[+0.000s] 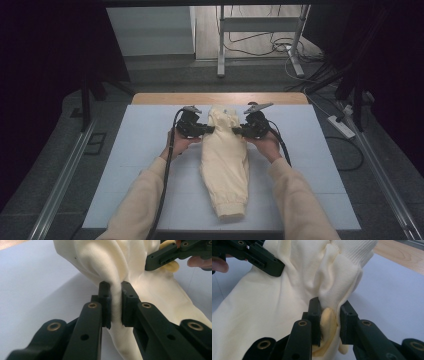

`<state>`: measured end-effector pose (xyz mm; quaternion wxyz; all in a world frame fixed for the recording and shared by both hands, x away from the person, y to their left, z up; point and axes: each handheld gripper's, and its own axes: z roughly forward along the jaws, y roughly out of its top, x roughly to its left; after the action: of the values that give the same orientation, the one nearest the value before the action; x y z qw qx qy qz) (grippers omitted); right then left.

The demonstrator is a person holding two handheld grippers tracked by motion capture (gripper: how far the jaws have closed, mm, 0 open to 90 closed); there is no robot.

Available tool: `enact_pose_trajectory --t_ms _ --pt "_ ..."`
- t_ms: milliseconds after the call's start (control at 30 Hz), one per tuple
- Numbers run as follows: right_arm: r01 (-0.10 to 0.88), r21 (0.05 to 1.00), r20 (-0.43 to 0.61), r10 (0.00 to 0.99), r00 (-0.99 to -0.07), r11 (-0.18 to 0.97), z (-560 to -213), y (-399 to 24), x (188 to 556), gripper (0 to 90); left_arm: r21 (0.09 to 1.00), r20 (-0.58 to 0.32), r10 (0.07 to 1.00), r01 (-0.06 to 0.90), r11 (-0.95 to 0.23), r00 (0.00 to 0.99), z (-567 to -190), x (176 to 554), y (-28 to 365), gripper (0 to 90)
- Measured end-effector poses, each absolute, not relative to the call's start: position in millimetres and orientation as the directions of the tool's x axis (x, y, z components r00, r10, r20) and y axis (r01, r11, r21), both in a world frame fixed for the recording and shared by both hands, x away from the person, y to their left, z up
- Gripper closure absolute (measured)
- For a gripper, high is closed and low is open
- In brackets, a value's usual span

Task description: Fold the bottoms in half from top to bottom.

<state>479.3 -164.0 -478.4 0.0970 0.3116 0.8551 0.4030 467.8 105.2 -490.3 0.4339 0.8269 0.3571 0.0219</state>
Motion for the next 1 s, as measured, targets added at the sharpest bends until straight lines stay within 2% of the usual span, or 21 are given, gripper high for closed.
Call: enact_pose_trajectory --t_ms 200,433,833,1000 --pt "0.441 0.756 0.072 0.609 -0.79 0.483 -471.8 -163.8 481.5 74.3 0.742 -0.258 0.612 0.559 -0.37 0.748 -479.7 471.8 105.8 80.4" --pt "0.389 0.794 0.029 0.61 -0.792 0.467 -439.3 -163.5 483.4 74.3 0.773 -0.221 0.614 0.519 -0.363 0.758 -450.9 472.7 107.7 80.4" --pt "0.416 0.778 0.046 0.619 -0.784 0.47 -452.3 -165.2 487.5 74.4 0.762 -0.226 0.612 0.529 -0.374 0.758 -460.0 477.4 104.7 80.4" --pt "0.389 0.787 0.011 0.62 -0.785 0.478 -439.8 -164.1 493.4 74.7 0.774 -0.194 0.616 0.505 -0.382 0.763 -441.2 486.7 104.6 80.5"
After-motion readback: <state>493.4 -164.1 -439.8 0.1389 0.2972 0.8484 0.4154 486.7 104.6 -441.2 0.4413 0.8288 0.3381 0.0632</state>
